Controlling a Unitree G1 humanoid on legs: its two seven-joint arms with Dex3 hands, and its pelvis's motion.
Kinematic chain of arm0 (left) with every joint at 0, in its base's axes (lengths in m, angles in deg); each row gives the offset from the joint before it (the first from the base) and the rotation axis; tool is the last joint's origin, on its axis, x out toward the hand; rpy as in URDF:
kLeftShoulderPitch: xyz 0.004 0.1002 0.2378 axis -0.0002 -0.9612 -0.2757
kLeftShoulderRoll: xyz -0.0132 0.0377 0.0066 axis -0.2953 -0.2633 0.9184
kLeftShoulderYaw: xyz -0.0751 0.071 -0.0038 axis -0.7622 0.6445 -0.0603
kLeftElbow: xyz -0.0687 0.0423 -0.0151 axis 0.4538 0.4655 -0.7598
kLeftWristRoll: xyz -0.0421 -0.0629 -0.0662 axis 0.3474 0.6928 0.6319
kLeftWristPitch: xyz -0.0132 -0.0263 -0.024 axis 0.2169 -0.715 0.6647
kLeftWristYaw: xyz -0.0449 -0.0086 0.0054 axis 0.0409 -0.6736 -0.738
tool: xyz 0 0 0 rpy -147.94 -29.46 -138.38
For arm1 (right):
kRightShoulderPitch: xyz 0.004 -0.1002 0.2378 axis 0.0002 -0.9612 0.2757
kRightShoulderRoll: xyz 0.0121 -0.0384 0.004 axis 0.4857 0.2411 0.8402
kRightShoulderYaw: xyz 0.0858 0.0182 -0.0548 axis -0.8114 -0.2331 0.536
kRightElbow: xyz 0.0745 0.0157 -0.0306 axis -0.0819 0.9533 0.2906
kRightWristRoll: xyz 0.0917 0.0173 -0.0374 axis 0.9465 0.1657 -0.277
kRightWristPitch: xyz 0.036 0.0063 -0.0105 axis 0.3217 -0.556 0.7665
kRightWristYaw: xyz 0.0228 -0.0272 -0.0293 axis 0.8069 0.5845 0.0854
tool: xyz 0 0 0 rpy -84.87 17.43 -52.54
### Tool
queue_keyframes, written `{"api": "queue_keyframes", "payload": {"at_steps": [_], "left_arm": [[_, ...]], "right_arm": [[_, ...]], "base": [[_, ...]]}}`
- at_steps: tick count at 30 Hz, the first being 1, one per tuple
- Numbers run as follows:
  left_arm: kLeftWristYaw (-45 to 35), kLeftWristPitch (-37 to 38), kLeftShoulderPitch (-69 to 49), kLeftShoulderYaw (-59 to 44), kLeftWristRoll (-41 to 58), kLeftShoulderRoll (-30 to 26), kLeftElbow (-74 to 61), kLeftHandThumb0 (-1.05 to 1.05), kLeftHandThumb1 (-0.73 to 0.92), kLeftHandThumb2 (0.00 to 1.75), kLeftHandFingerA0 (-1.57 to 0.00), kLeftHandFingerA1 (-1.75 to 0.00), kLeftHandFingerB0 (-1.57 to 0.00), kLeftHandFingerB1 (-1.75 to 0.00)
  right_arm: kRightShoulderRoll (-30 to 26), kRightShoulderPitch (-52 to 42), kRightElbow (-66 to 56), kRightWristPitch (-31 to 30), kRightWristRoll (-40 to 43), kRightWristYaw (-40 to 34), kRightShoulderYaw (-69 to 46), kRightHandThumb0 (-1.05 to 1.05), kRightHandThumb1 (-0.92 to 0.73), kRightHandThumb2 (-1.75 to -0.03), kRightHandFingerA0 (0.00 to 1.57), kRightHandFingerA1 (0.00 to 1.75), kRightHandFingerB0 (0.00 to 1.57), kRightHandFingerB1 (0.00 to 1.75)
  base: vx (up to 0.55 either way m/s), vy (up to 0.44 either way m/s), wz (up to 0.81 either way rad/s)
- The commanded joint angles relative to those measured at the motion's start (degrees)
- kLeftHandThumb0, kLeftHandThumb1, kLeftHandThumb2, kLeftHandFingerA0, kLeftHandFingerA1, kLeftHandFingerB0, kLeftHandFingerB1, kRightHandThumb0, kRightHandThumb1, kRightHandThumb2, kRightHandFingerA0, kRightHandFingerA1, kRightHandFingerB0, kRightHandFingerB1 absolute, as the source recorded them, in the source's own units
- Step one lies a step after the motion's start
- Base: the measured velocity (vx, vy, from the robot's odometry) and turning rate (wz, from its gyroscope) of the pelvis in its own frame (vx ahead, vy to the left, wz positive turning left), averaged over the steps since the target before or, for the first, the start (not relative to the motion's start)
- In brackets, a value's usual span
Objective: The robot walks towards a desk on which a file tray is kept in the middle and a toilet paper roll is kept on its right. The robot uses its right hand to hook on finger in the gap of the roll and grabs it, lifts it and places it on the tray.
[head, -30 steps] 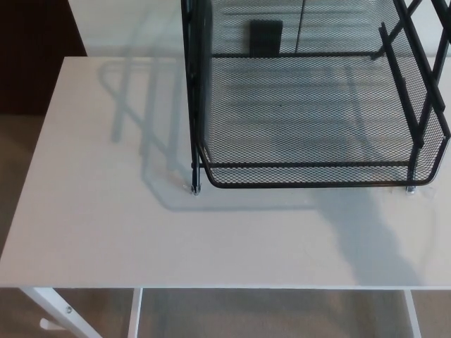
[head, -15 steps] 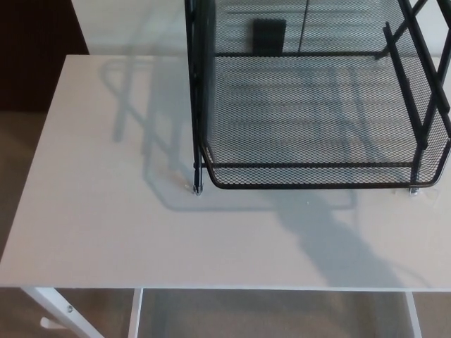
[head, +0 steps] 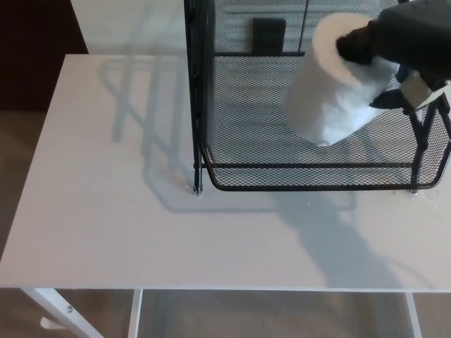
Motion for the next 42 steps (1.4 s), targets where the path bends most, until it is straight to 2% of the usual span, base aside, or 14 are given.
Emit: {"api": "queue_keyframes", "payload": {"at_steps": [1, 4, 5, 6, 8, 9, 10, 11, 14, 16, 18, 28, 32, 42], "left_arm": [[-0.21, 0.98, -0.58, -0.19, -0.02, -0.08, -0.59, -0.85, 0.90, 0.66, -0.51, -0.83, -0.29, -0.71], [-0.34, 1.44, 0.15, 0.01, -0.25, -0.19, 0.86, -0.86, 0.90, 0.68, -0.50, -0.83, -0.29, -0.71], [-0.31, 1.68, 0.39, 0.09, -0.36, -0.19, 1.37, -0.87, 0.67, 1.05, -0.50, -0.79, -0.30, -0.68], [-0.31, 1.76, 0.40, 0.19, -0.43, -0.17, 1.37, -0.86, 0.67, 1.05, -0.51, -0.79, -0.30, -0.69], [-0.41, 1.41, -0.05, 0.15, -0.31, -0.16, 0.36, -0.86, 0.67, 1.05, -0.51, -0.79, -0.30, -0.69], [-0.59, 1.18, -0.55, 0.15, -0.25, -0.22, -0.53, -0.85, 0.91, 0.64, -0.48, -0.82, -0.29, -0.71], [-0.58, 1.16, -0.56, 0.15, -0.25, -0.21, -0.57, -0.85, 0.91, 0.64, -0.48, -0.82, -0.29, -0.71], [-0.02, 0.35, -0.65, 0.24, -0.41, -0.12, -1.28, -0.85, 0.90, 0.67, -0.50, -0.83, -0.29, -0.71], [0.24, 1.78, 0.39, 0.77, -1.18, -0.31, 1.44, -0.85, 0.89, 0.66, -0.53, -0.82, -0.30, -0.70], [0.26, 1.42, -0.13, 0.80, -1.09, -0.35, 0.48, -0.85, 0.89, 0.66, -0.52, -0.82, -0.30, -0.70], [0.33, 0.57, -0.87, 0.72, -0.80, -0.31, -1.00, -0.82, 0.90, 0.67, -0.51, -0.81, -0.31, -0.69], [0.34, 0.90, -0.51, 0.75, -0.55, -0.43, 0.30, -0.82, 0.89, 0.67, -0.51, -0.82, -0.32, -0.71], [0.80, -0.90, -1.74, 0.59, -0.37, -0.24, -2.90, -0.83, 0.90, 0.67, -0.52, -0.83, -0.33, -0.72], [0.86, 0.47, -2.06, 0.42, -0.29, -0.10, -1.50, -0.83, 0.89, 0.67, -0.51, -0.81, -0.34, -0.71]], "right_arm": [[0.12, -0.50, 1.46, 2.60, -0.62, 6.62, 0.81, -0.18, -0.66, -0.84, 0.93, 1.50, 0.94, 0.97], [0.30, -0.02, 1.79, 2.81, 0.57, 8.44, 0.06, -0.18, -0.67, -0.86, 0.92, 1.46, 0.93, 0.90], [0.56, 0.33, 1.63, 1.51, 0.85, 9.78, -0.19, -0.25, -0.71, -0.65, 0.94, 1.27, 0.76, 0.63], [0.83, 1.10, 1.31, -0.75, 1.37, 12.17, -0.41, -0.29, -0.70, -0.61, 0.89, 1.19, 0.62, 0.50], [0.82, 1.44, 1.27, -1.08, 1.34, 13.15, -0.50, -0.29, -0.70, -0.61, 0.89, 1.19, 0.62, 0.50], [0.55, 2.09, 0.65, -2.09, 0.93, 14.41, -0.49, -0.33, -0.66, -0.59, 0.78, 1.06, 0.47, 0.40], [0.60, 2.08, 0.64, -2.11, 0.87, 14.55, -0.57, -0.33, -0.66, -0.59, 0.78, 1.06, 0.47, 0.40], [0.57, 3.23, 0.75, -2.98, 2.04, 16.20, -1.32, -0.33, -0.61, -0.59, 0.54, 0.61, 0.28, 0.31], [0.12, 5.25, 0.82, -1.92, 2.13, 17.24, -2.08, -0.42, -0.61, -0.59, 0.40, 0.90, 0.09, 0.33], [0.04, 7.00, 1.31, -1.83, 2.90, 18.78, -2.78, -0.49, -0.54, -0.74, 0.20, 0.60, 0.04, 0.30], [-0.02, 9.43, 1.54, -1.95, 3.04, 20.65, -3.07, -0.47, -0.57, -0.56, 0.33, 0.63, 0.09, 0.34], [-0.58, 17.74, 4.08, -2.60, 4.26, 30.81, -2.48, -0.41, -0.51, -0.56, 0.39, 0.52, 0.40, 0.36], [-0.98, 20.34, 3.09, -5.80, 3.28, 34.62, -2.33, -0.42, -0.54, -0.57, 0.36, 0.50, 0.39, 0.35], [-5.45, 26.99, 3.52, -5.94, 5.53, 39.95, -7.08, -0.47, -0.60, -0.58, 0.52, 0.51, 0.45, 0.36]], "base": [[0.00, 0.000, 0.00], [0.00, 0.000, 0.00], [0.00, 0.000, 0.00], [0.00, 0.000, 0.00], [0.00, 0.000, 0.00], [0.00, 0.000, 0.00], [0.00, 0.000, 0.00], [0.00, 0.000, 0.00], [0.00, 0.000, 0.00], [0.00, 0.000, 0.00], [0.00, 0.000, 0.00], [0.00, 0.000, 0.00], [0.00, 0.000, 0.00], [0.00, 0.000, 0.00]]}}
